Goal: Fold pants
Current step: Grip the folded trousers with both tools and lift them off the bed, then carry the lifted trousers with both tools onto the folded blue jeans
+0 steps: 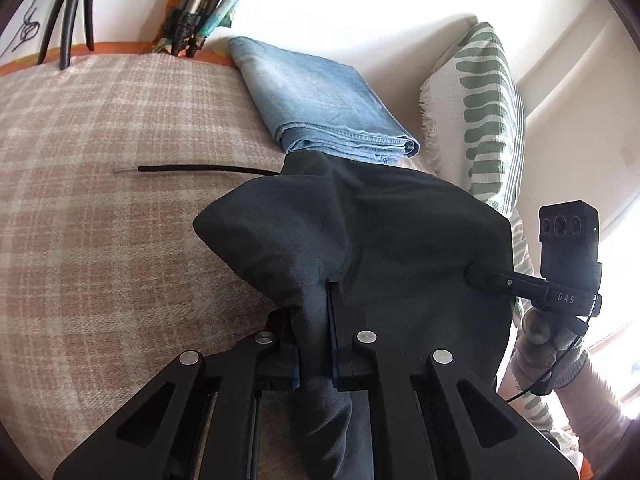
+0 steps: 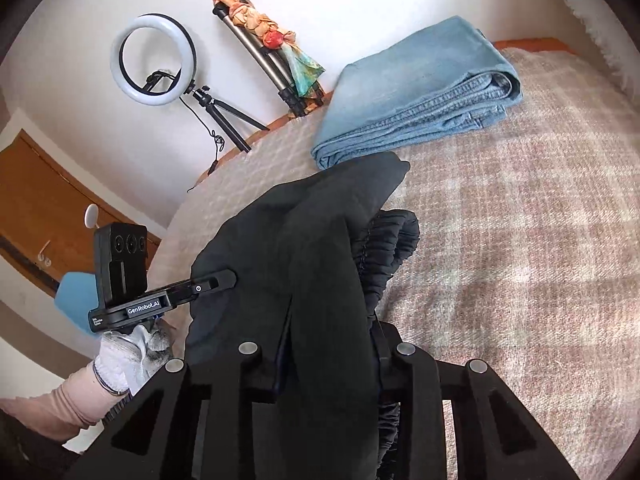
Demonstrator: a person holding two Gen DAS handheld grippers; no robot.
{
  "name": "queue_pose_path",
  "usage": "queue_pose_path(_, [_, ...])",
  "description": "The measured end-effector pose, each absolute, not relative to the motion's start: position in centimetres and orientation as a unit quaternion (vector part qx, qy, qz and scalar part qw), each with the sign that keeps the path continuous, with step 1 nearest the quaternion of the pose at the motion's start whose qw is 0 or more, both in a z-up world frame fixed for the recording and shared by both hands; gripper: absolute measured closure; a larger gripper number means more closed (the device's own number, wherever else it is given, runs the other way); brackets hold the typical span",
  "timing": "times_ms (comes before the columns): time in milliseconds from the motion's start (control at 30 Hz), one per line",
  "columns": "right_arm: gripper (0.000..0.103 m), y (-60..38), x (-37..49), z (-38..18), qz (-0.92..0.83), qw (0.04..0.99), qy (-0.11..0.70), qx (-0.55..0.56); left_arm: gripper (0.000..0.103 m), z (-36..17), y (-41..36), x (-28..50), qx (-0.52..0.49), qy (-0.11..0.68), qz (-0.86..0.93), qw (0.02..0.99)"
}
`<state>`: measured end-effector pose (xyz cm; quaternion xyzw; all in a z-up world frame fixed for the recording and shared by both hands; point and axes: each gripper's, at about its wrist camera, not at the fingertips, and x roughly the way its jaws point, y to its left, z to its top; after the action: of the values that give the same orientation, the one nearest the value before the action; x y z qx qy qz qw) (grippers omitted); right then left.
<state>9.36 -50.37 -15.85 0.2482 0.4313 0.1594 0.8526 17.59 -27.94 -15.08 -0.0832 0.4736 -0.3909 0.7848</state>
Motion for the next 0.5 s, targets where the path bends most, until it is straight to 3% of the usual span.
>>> queue_pose_path(500, [0.074,-50.3,8.6,-5.2,0.117,0.918,0.336,0.173,0.096,-5.8,-30.8,19.9,-0.049,0.366,-0.434,0.822])
